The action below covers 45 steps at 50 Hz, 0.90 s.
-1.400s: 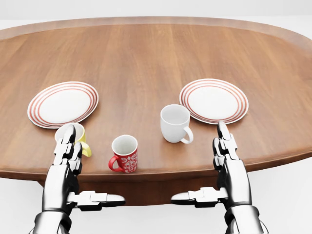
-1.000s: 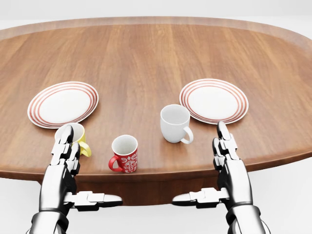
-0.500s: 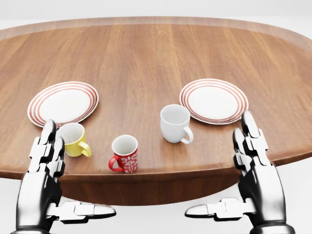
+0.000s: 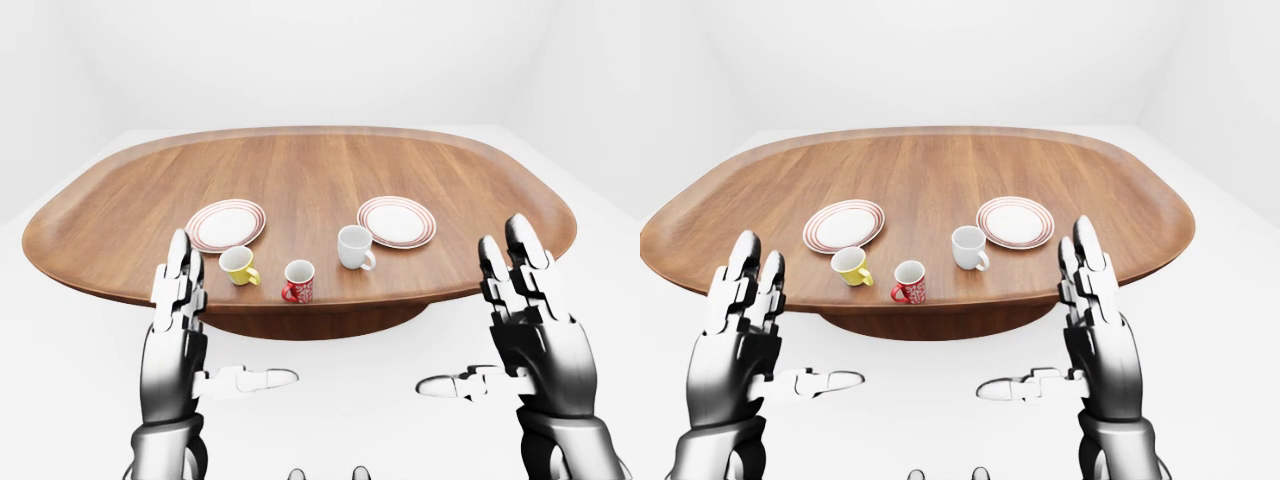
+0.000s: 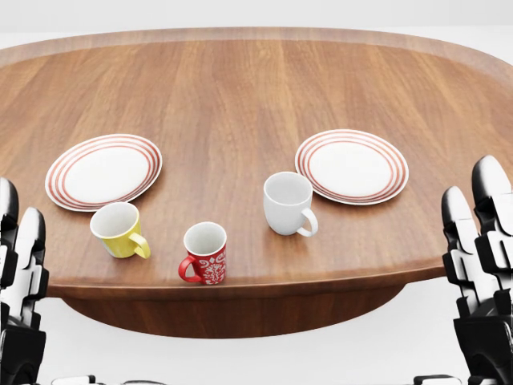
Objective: Put the red mug on the left plate.
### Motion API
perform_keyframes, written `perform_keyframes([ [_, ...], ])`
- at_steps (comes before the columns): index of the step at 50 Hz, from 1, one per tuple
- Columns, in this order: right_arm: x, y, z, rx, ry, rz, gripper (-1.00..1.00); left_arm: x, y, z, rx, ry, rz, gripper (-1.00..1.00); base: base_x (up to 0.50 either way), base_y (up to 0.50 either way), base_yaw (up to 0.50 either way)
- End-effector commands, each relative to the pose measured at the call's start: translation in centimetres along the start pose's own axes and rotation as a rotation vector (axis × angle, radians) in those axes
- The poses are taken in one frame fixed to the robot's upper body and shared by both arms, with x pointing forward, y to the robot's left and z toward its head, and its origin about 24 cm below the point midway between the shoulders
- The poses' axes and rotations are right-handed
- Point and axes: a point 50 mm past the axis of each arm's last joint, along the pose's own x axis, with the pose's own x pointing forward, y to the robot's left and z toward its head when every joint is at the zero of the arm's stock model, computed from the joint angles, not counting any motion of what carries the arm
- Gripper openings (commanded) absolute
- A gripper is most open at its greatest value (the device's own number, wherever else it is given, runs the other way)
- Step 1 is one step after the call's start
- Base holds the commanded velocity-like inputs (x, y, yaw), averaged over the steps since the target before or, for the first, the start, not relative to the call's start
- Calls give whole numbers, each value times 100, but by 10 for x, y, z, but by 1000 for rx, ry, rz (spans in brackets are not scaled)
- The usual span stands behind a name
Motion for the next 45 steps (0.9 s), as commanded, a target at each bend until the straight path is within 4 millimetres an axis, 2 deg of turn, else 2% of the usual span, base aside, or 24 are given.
perform_keyframes([
  [1, -4, -1, 8, -19, -22, 3, 100, -4, 1, 8, 10, -22, 8, 100, 0, 0, 0],
  [3, -4, -1, 8, -20, -22, 3, 100, -4, 1, 8, 10, -22, 8, 100, 0, 0, 0],
  [4, -32, -4, 6, 60, 70, 6, 100, -42, 19, 7, 12, 47, 86, 100, 0, 0, 0],
  [5, -35, -4, 5, 62, 63, 7, 100, -48, 20, -1, 4, 106, 91, 100, -1, 0, 0],
  [24, -35, -3, 3, 48, 91, -1, 100, -46, 20, -4, -13, 101, 87, 100, 0, 5, 0],
  [32, -39, -7, 5, 42, 105, -15, 100, -46, 19, -3, -12, 101, 86, 100, 0, 50, 0],
  [45, -34, -5, 6, 37, 99, -5, 100, -45, 19, -3, -13, 96, 82, 100, 0, 50, 0],
])
